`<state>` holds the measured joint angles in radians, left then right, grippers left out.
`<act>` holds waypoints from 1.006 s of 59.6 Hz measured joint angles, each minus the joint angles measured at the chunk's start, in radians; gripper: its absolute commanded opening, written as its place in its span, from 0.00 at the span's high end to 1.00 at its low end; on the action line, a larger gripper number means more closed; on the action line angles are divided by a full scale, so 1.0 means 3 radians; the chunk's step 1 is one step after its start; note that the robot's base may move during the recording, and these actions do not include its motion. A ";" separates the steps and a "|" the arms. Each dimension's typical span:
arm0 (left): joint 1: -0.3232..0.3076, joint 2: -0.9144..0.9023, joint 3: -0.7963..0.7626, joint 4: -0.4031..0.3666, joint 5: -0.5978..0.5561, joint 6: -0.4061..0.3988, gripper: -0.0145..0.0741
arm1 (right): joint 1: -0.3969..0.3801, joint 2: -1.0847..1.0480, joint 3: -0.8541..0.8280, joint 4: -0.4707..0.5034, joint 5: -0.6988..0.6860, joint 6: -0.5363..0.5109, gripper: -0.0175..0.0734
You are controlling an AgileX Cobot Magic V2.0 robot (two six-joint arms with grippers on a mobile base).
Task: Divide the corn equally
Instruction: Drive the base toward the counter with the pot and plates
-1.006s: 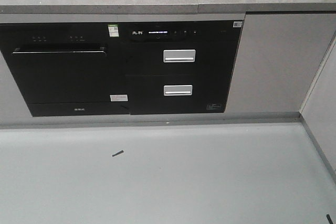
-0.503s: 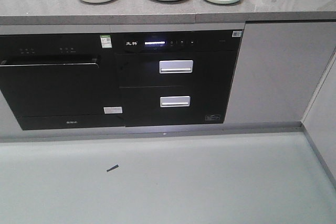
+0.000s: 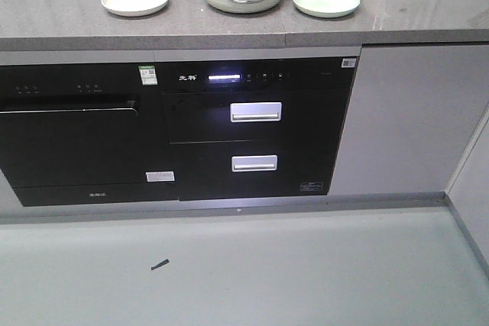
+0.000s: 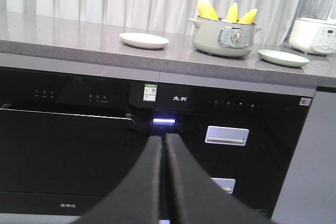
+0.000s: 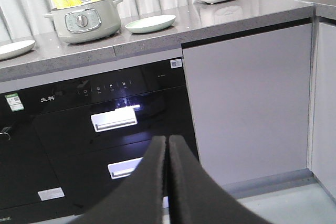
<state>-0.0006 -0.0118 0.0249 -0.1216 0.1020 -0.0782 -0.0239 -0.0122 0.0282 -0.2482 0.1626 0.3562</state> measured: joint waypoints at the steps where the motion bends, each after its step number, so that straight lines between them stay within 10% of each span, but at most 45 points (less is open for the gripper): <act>1: 0.0000 0.0000 0.0000 0.0000 0.0000 0.0000 0.84 | 0.0000 0.0000 0.0000 0.0000 0.0000 0.0000 0.81; 60: 0.0000 0.0000 0.0000 0.0000 0.0000 0.0000 0.84 | 0.0000 0.0000 0.0000 0.0000 0.0000 0.0000 0.81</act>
<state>-0.0006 -0.0118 0.0249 -0.1216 0.1020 -0.0782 -0.0239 -0.0122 0.0282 -0.2482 0.1626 0.3562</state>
